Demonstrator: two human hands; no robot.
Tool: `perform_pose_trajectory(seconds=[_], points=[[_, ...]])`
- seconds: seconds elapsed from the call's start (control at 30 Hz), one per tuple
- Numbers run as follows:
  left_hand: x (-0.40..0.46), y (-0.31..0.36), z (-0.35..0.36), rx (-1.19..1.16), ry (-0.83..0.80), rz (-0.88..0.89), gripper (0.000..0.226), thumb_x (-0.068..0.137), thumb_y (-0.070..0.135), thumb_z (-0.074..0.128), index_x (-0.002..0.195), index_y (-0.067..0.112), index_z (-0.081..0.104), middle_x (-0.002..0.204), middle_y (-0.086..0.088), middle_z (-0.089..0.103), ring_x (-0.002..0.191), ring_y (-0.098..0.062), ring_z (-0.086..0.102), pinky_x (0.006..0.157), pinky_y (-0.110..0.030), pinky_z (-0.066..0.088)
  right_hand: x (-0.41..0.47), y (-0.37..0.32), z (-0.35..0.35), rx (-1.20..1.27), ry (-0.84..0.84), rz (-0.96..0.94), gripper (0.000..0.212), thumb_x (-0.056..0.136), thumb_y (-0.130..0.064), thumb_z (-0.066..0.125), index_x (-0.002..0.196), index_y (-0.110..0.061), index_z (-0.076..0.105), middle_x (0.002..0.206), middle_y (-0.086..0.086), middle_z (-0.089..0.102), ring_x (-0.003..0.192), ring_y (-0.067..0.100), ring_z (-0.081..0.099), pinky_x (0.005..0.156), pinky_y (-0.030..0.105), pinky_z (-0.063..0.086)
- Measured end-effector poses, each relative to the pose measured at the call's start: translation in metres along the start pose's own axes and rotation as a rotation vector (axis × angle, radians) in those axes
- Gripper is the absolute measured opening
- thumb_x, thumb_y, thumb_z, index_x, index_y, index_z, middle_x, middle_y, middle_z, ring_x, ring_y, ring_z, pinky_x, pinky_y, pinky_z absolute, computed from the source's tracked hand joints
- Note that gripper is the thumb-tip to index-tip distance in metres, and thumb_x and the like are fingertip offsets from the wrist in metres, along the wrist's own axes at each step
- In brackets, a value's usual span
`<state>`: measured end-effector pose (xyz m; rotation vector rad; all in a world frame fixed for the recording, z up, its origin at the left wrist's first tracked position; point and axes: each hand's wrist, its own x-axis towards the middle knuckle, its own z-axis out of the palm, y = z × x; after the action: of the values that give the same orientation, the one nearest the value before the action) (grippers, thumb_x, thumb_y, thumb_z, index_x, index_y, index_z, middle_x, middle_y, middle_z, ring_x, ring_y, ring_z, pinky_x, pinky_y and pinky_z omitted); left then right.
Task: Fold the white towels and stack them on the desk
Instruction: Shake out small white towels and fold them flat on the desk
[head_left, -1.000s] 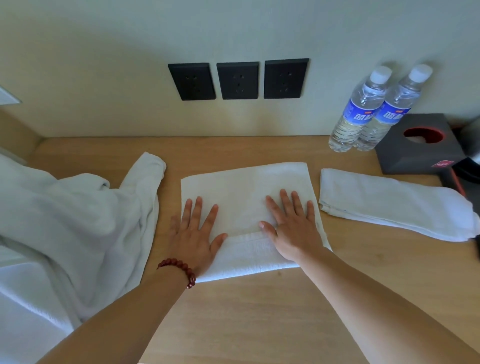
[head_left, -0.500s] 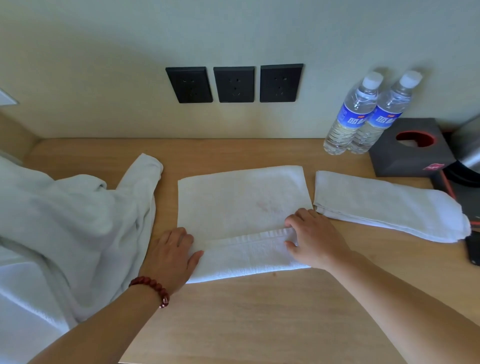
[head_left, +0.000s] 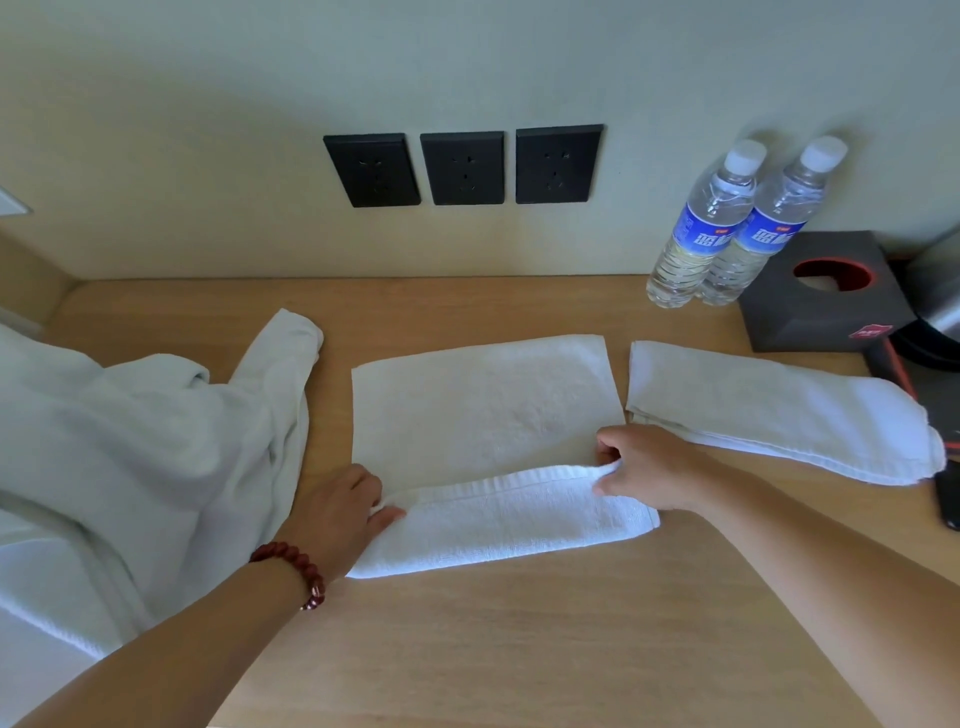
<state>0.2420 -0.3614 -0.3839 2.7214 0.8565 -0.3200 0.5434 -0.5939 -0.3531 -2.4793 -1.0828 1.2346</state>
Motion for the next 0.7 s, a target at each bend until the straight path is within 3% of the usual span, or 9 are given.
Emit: perform_pose_trajectory(seconds=[0.13,0.23,0.4,0.53,0.7], points=[[0.006,0.002,-0.012,-0.067,-0.043,-0.161,0.041,0.095,0.056,0.051,0.075,0.024,0.037,0.063,0.004,0.051,0.057,-0.01,0.048,0.053,-0.026,0.037,0.004,0.001,-0.003,0.108,0.024,0.021,0.028,0.083,-0.028,0.079,0.1,-0.028,0.058,0.084,-0.001,0.06,0.058,0.012,0.048,0.049,0.026,0.036],[0.009,0.007,-0.016,-0.037,-0.039,-0.2,0.04,0.095,0.059,0.049,0.077,0.026,0.035,0.061,0.004,0.051,0.057,-0.01,0.05,0.056,-0.027,0.042,0.009,0.005,0.001,0.166,0.067,0.05,0.021,0.084,-0.028,0.078,0.091,-0.03,0.059,0.079,-0.001,0.061,0.053,0.011,0.046,0.048,0.028,0.034],[0.018,0.006,-0.02,-0.12,-0.057,-0.322,0.037,0.091,0.065,0.05,0.086,0.029,0.051,0.072,0.007,0.061,0.065,-0.008,0.057,0.058,-0.024,0.043,0.012,0.007,0.005,0.239,0.111,0.118,0.009,0.087,-0.026,0.07,0.087,-0.026,0.061,0.074,0.003,0.061,0.051,0.013,0.045,0.048,0.03,0.033],[0.019,0.002,-0.023,-0.224,0.018,-0.294,0.039,0.093,0.058,0.054,0.077,0.023,0.061,0.066,0.006,0.061,0.065,-0.008,0.057,0.057,-0.022,0.037,0.01,0.005,0.005,0.289,0.142,0.14,0.002,0.093,-0.023,0.062,0.092,-0.022,0.06,0.076,0.002,0.059,0.054,0.014,0.047,0.049,0.028,0.033],[0.023,0.002,-0.028,-0.215,0.058,-0.365,0.051,0.094,0.064,0.043,0.071,0.021,0.058,0.062,0.004,0.061,0.062,-0.01,0.057,0.056,-0.025,0.04,0.01,0.004,0.009,0.331,0.191,0.152,0.009,0.092,-0.024,0.066,0.091,-0.018,0.059,0.074,0.003,0.058,0.055,0.015,0.048,0.05,0.03,0.035]])
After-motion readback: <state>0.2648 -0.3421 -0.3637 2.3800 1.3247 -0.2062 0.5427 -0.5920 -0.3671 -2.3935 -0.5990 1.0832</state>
